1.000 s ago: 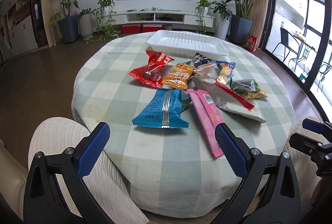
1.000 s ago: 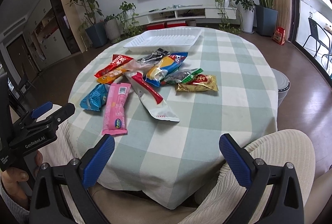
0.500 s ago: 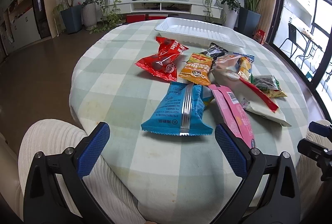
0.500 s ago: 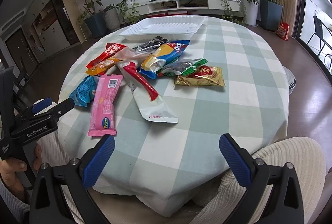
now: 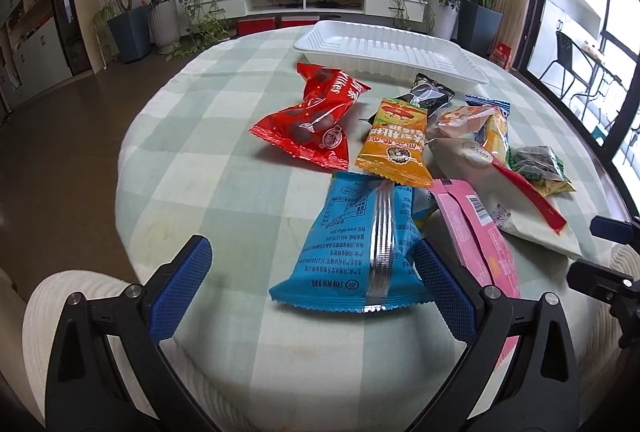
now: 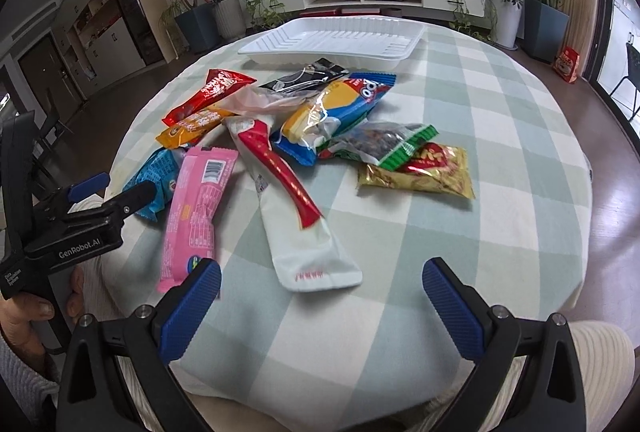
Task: Organize snacks
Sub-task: 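Move the left tool to the blue bag while the right tool approaches the white red-striped packet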
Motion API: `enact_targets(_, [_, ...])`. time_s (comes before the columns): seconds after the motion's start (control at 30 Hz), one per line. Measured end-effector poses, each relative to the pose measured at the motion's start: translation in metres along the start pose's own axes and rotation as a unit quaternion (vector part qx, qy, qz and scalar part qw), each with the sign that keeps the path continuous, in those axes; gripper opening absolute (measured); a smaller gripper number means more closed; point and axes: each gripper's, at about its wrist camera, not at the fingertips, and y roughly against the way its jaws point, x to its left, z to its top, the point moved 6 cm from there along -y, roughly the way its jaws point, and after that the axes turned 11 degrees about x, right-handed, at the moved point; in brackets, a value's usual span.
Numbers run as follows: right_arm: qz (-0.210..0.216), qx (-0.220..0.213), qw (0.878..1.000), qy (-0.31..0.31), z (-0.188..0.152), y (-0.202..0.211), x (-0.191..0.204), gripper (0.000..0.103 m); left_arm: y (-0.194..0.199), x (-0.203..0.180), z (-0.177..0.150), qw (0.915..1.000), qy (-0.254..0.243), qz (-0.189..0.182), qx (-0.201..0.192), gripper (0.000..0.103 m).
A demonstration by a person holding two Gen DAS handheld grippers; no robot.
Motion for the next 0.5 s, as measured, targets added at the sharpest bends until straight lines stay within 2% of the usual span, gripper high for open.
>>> enact_targets(0.13, [0.011,0.018,1.000,0.009,0.013,-0.014,0.003,0.103,-0.013,-0.002,0.008,0.9998,-0.010,-0.005,0.013,0.103])
enact_targets(0.23, [0.054,0.048,0.997,-0.005,0.019,-0.031,0.004,0.103,-0.034,-0.003,0.006,0.9981,-0.019,-0.006,0.058,0.103])
enact_targets(0.27, [0.053,0.037,0.998,-0.001,0.021,-0.031,0.004,0.103,-0.032,-0.003,0.008,0.9989,-0.023,-0.003,0.040,0.103])
enact_targets(0.37, [0.049,0.044,0.998,0.004,0.027,-0.037,0.003,0.103,-0.037,-0.003,0.009,0.9989,-0.023,-0.008,0.039,0.103])
enact_targets(0.5, [0.005,0.052,0.998,0.042,0.028,-0.045,0.011,0.103,-0.039,-0.005,0.009,0.9993,-0.026,-0.009,0.026,0.103])
